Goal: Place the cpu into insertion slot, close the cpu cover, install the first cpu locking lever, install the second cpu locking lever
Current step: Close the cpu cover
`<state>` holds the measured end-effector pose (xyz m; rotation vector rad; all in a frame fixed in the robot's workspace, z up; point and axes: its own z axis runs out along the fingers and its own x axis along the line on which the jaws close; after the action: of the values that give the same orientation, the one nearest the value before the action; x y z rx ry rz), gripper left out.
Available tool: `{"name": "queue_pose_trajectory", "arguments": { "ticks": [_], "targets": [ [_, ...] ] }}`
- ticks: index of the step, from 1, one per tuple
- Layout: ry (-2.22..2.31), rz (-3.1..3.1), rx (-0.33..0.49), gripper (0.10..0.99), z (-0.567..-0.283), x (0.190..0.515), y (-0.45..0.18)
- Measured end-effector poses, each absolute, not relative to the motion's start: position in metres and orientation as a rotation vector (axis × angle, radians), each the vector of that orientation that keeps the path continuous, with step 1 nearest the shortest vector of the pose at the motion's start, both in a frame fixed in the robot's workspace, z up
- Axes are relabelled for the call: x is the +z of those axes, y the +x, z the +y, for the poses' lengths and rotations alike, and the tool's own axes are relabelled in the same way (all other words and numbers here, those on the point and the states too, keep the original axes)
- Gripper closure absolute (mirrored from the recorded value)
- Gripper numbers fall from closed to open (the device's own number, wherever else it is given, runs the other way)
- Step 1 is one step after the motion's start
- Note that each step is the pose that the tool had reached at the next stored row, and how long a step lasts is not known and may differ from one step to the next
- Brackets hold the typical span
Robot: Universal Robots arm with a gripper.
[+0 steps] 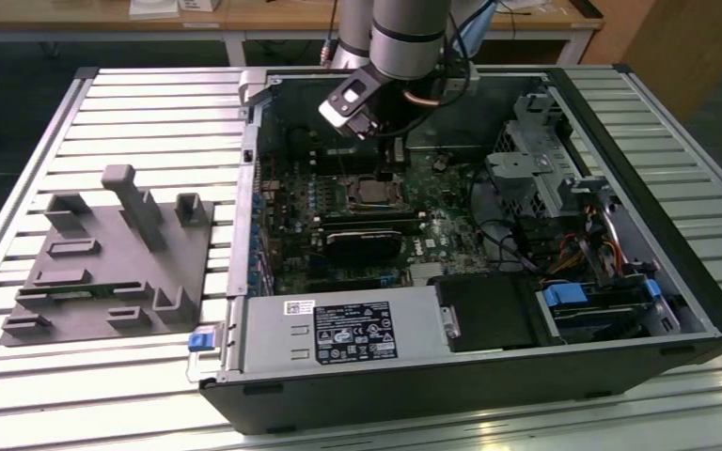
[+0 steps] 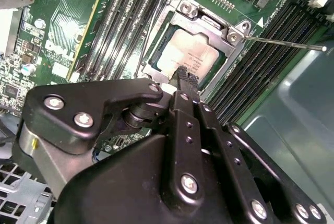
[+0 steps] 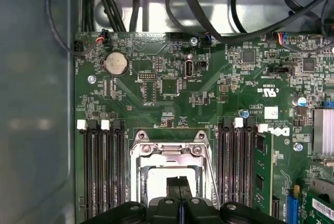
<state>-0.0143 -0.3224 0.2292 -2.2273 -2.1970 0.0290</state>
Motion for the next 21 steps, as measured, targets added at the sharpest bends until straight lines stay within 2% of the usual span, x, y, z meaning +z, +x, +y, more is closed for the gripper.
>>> {"name": "queue_pose_trajectory", "arguments": {
  "ticks": [21],
  "targets": [
    [-1.92,-2.473,0.031,0.98,-0.3224,0.2292,-0.0144]
  ]
}}
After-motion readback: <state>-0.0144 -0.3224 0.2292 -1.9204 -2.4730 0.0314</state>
